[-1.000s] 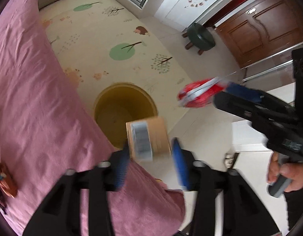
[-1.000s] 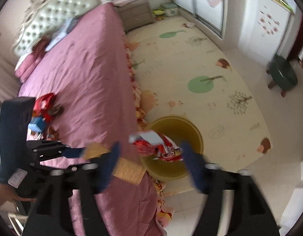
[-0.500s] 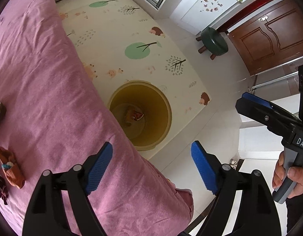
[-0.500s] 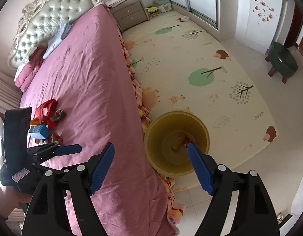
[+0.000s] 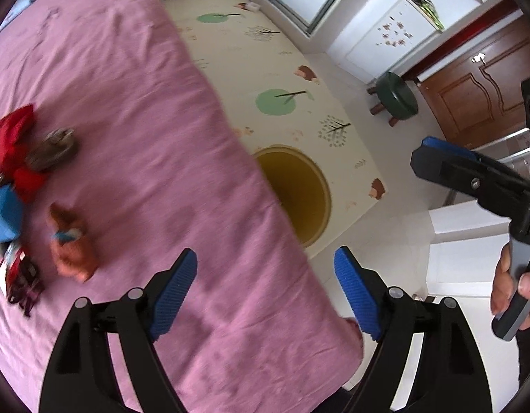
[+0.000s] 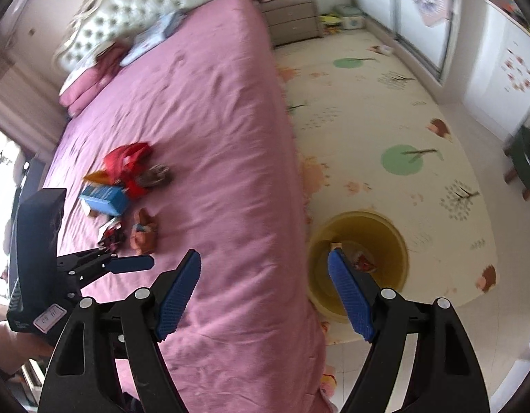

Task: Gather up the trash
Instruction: 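Move both open tools back over the items on the bed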

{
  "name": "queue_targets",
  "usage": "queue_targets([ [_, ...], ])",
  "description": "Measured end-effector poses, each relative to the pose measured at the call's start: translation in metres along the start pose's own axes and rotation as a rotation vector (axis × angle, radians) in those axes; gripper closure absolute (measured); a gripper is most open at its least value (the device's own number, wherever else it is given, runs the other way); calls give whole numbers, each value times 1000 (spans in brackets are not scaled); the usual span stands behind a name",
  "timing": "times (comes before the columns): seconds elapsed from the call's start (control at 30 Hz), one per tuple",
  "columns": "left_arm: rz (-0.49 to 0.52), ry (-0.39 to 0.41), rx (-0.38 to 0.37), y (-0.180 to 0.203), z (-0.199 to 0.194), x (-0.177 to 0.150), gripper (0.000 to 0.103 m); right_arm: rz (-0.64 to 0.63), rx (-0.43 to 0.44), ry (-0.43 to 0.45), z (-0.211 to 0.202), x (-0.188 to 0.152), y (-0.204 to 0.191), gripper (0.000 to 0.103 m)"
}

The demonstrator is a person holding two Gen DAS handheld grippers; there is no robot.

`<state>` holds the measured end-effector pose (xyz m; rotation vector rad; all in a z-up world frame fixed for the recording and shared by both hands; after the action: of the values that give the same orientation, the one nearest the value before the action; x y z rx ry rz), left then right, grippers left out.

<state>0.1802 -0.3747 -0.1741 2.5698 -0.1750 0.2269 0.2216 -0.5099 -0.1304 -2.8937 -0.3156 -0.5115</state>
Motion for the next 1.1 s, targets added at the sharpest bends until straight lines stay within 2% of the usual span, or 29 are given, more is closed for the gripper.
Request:
queue_targets([
  [0.4,-157,80,111,-104,-70,-60,22,-200,117,-39,23,-3,-134,29],
  [0.57,-190,96,157,-142,-89,-76,21,-248,142,-66,36,-7,-175,29],
  [0.83,-177,93,218,-192,-102,-90,21,-294,153,-112,67,-12,-219,29],
  [1.1,-195,76,214,-244,-98,-89,21,-288,156,-164,101,-14,-247,29],
])
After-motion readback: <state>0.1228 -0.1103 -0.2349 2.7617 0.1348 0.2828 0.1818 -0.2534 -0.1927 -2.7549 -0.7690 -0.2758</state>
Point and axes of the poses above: each gripper's, at about its wrist camera, not at the fingertips, and z roughly the way its jaws point, y to its right, x to its top, the point moved 6 cm from there along z, roughly the way its jaws point, and after that the axes turned 13 degrees about -x, right-handed, at the moved point
